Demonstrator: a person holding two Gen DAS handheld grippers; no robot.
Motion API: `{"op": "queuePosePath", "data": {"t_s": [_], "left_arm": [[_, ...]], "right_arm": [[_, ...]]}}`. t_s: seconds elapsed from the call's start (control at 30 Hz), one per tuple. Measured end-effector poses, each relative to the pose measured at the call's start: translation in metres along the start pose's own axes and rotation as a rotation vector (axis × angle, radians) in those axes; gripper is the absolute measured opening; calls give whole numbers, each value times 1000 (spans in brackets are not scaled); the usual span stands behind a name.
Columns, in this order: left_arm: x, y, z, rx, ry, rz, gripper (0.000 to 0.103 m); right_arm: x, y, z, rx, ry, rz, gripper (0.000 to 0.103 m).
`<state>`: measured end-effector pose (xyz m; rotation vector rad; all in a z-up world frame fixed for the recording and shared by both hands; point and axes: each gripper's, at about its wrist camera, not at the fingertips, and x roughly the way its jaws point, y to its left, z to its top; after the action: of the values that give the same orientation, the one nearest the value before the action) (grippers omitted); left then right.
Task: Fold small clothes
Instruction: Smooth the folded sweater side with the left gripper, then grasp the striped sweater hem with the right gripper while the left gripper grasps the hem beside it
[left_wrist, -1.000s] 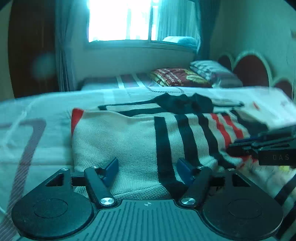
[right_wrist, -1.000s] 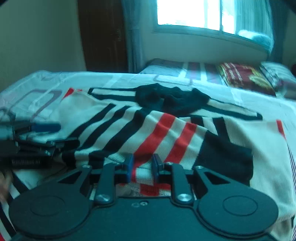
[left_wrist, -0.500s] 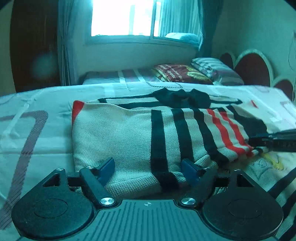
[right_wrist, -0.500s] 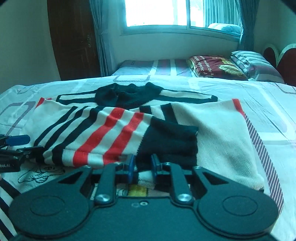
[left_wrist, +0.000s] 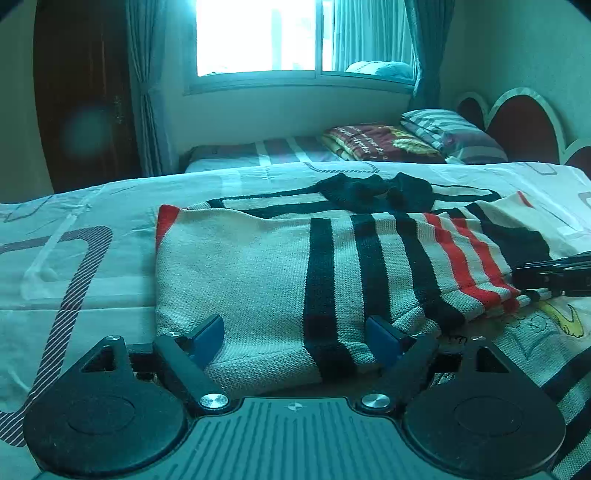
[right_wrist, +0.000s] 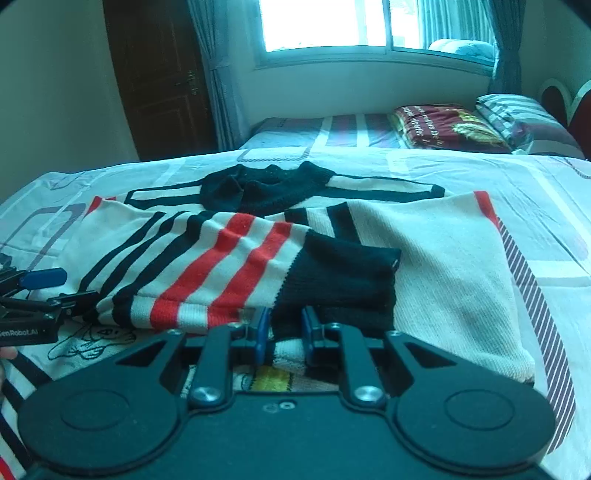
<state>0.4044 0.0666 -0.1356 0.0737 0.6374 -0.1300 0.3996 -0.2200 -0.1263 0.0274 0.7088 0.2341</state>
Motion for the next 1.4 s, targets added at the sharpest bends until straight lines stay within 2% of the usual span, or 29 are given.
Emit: {"op": "queuePosePath", "data": {"t_s": [0.07, 0.33, 0.47, 0.5, 0.57, 0.63, 0.7, 0.77, 0.87, 0.97, 1.03, 1.07, 1.1, 1.23, 1.33, 1.4], "left_arm": [[1, -2, 0, 5, 9, 38, 95], [-3, -1, 6, 7, 38, 72, 97], [0, 0, 2, -6, 55, 72, 98], [1, 0, 2, -4, 58, 74, 99], [4, 1, 3, -10, 65, 77, 102], [5, 3, 2, -15, 65, 66, 103], [3, 3, 4, -7, 78, 67, 103], [-9, -1, 4, 19, 77, 76, 103], [-43, -2, -7, 34, 61, 30, 103], [-74, 4, -34, 36, 113, 1, 103], [-93, 10, -56, 28, 162, -9, 103], [-101, 15, -65, 16, 183, -10, 103], [-110, 20, -73, -2, 196, -19, 103], [-142, 41, -101, -124, 239, -76, 103], [-161, 50, -117, -157, 260, -131, 103], [-171, 52, -124, -187, 266, -194, 101]], "right_arm": [[0, -3, 0, -3, 5, 19, 17], [-3, -15, 9, -23, 45, 91, 17], [-12, -26, 14, -23, -38, 36, 25], [-9, -28, 17, -27, -45, 31, 23], [7, -34, 19, -25, 17, 5, 21], [8, -41, 20, 0, 19, 20, 21], [-8, -42, 20, 17, 8, -7, 23], [-29, -49, 12, 58, -14, 5, 26], [-59, -58, -3, 109, -1, -13, 27], [-91, -65, -22, 150, 4, -17, 32], [-114, -68, -38, 164, 10, -18, 41], [-124, -69, -48, 170, 13, -21, 51], [-134, -70, -57, 175, 17, -26, 56], [-166, -70, -92, 197, 51, -48, 56], [-182, -73, -114, 264, 80, -45, 56], [-191, -76, -127, 312, 89, -30, 53]]}}
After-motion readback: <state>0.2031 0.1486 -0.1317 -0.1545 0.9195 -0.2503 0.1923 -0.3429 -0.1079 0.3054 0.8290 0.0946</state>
